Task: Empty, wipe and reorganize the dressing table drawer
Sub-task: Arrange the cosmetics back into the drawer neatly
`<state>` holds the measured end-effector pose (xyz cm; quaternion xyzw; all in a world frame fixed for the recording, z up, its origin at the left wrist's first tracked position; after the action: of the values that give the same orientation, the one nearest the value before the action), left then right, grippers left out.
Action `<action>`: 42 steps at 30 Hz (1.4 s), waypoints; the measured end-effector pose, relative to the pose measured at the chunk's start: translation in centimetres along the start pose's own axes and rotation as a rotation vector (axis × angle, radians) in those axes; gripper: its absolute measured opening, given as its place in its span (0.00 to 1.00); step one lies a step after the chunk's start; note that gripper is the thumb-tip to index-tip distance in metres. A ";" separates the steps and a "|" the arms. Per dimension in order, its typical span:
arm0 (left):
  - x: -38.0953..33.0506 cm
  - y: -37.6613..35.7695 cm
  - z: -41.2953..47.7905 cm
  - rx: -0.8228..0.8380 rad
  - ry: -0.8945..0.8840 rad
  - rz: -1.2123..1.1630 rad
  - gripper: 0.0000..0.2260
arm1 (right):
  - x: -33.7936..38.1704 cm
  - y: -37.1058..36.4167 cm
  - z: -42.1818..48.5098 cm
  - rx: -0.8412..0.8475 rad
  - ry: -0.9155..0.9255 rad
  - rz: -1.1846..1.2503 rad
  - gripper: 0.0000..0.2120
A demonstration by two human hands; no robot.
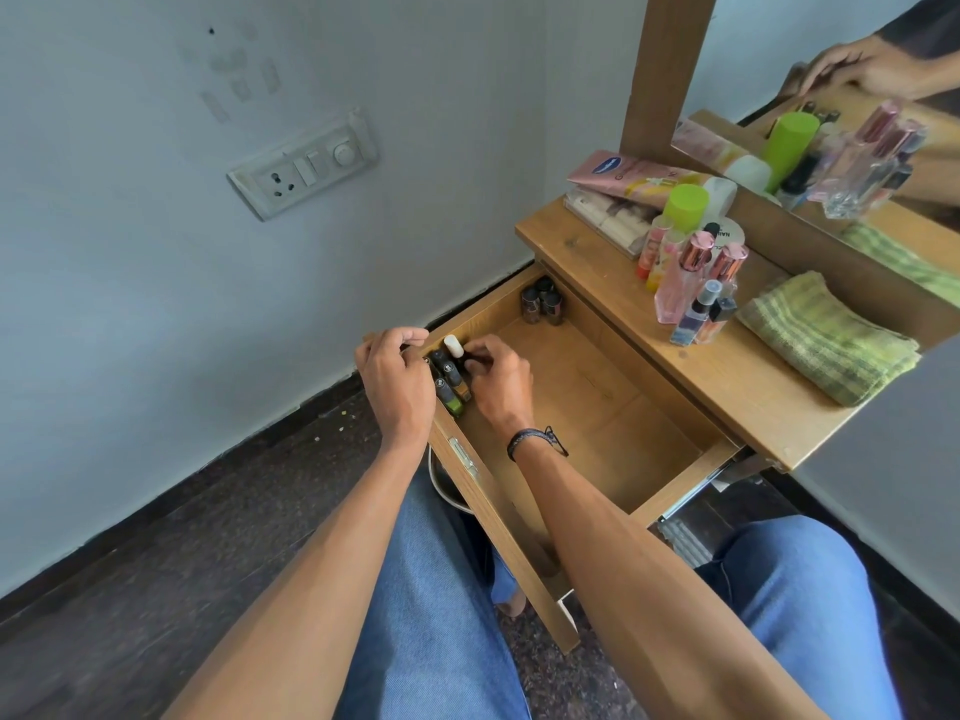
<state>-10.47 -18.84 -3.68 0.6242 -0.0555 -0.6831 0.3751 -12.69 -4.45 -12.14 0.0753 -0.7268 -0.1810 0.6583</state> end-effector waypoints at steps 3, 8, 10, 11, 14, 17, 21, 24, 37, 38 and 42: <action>0.0 -0.1 0.0 -0.002 -0.002 0.001 0.15 | -0.2 0.0 0.0 0.001 -0.003 -0.008 0.10; 0.0 0.0 0.0 0.003 -0.007 0.020 0.15 | -0.4 0.1 0.1 0.027 -0.018 0.009 0.12; -0.1 0.0 0.0 0.004 -0.008 0.024 0.15 | -0.4 0.0 0.1 0.029 -0.016 0.004 0.14; -0.2 0.0 0.0 0.004 -0.006 0.025 0.15 | -0.4 0.0 0.0 0.027 -0.015 0.003 0.15; -0.2 0.0 0.0 0.008 -0.006 0.031 0.15 | -0.1 0.2 -0.1 0.034 -0.008 -0.006 0.16; -0.1 -0.1 0.0 0.015 -0.010 0.025 0.15 | 0.0 0.1 -0.4 0.047 -0.002 -0.009 0.18; -0.1 0.0 0.0 0.015 -0.016 0.015 0.15 | 0.2 1.3 -0.8 -0.019 -0.019 -0.022 0.19; -0.1 0.0 0.0 0.011 -0.018 0.011 0.15 | 0.6 2.3 -1.4 0.001 -0.007 -0.045 0.19; -0.2 0.1 -0.1 -0.006 -0.013 0.007 0.14 | 1.1 0.6 -4.0 0.253 0.026 -0.169 0.24; -0.2 0.1 0.0 -0.006 -0.011 0.005 0.14 | 1.1 0.4 -4.0 0.245 0.023 -0.174 0.24; -0.1 0.1 0.1 -0.004 -0.011 -0.005 0.13 | 0.5 0.1 -4.0 0.229 0.015 -0.143 0.24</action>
<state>-10.48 -18.85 -3.50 0.6199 -0.0545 -0.6876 0.3741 -8.78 -5.23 -11.33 0.2029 -0.7305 -0.1430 0.6362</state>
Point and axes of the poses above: each hand's wrist, its own z-axis towards the middle knuckle, its own y-axis out of the back of the hand, x = y × z, the point moved 6 cm from there along z, towards the middle knuckle, and after that the axes turned 1 degree about -z, right-handed, at the moved point
